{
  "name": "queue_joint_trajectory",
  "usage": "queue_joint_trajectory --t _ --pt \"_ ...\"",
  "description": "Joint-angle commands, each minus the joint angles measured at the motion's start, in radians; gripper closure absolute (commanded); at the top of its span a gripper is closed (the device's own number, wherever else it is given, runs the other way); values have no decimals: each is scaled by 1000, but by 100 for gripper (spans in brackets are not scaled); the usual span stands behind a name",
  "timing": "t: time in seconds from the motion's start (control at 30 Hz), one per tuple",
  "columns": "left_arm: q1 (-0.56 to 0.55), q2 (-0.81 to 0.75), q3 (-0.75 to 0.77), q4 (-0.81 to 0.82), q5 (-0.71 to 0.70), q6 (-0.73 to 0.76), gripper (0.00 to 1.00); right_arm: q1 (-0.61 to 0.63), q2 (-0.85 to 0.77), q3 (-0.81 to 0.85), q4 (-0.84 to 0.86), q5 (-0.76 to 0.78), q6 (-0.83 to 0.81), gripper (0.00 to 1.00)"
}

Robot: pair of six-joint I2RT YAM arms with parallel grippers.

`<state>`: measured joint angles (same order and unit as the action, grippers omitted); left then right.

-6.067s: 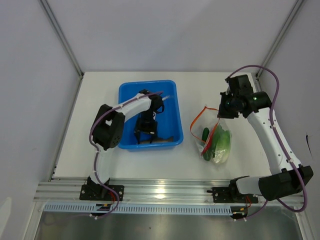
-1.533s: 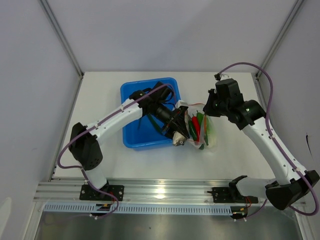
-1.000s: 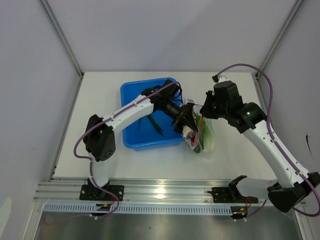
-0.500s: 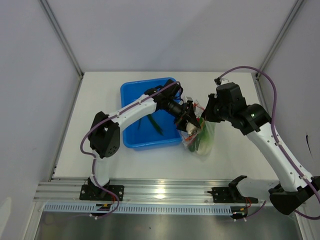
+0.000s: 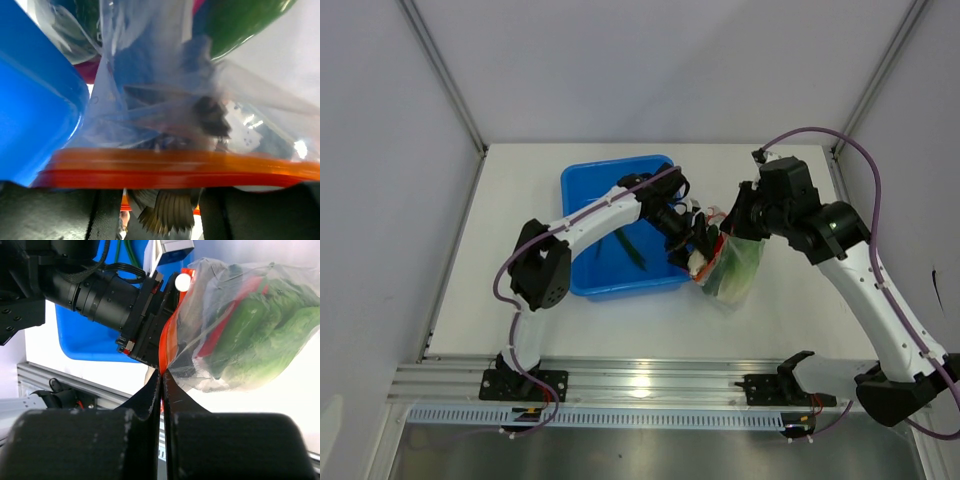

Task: Place the food in the zip-top bag and seal the zipper
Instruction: Place the fake fish in the zipper food storage bag.

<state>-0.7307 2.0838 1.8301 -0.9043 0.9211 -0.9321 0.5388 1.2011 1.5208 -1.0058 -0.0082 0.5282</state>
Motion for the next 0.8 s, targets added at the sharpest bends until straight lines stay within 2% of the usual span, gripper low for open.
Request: queue_joint_trajectory --t 0.0,0.07,0.27,0.43,0.5,0.6,0.77 --pt "-4 -7 67 -32 -50 15 43 -17 5 22 52 -78 33 100" --pt "-6 -4 83 -8 -39 13 42 -34 3 6 61 -111 36 100" --pt "-9 2 150 -28 -16 13 27 -63 14 -2 50 -167 39 100" --pt "-9 -36 110 -31 -11 38 24 -137 12 -1 50 -240 52 100" --pt "-9 -48 75 -33 -13 52 20 -181 5 -11 52 -295 59 100" --pt "-10 -73 51 -41 -22 78 19 -229 -1 -34 67 -378 73 100" --pt "-18 -71 112 -139 -77 151 15 -272 -9 -50 78 -470 92 100"
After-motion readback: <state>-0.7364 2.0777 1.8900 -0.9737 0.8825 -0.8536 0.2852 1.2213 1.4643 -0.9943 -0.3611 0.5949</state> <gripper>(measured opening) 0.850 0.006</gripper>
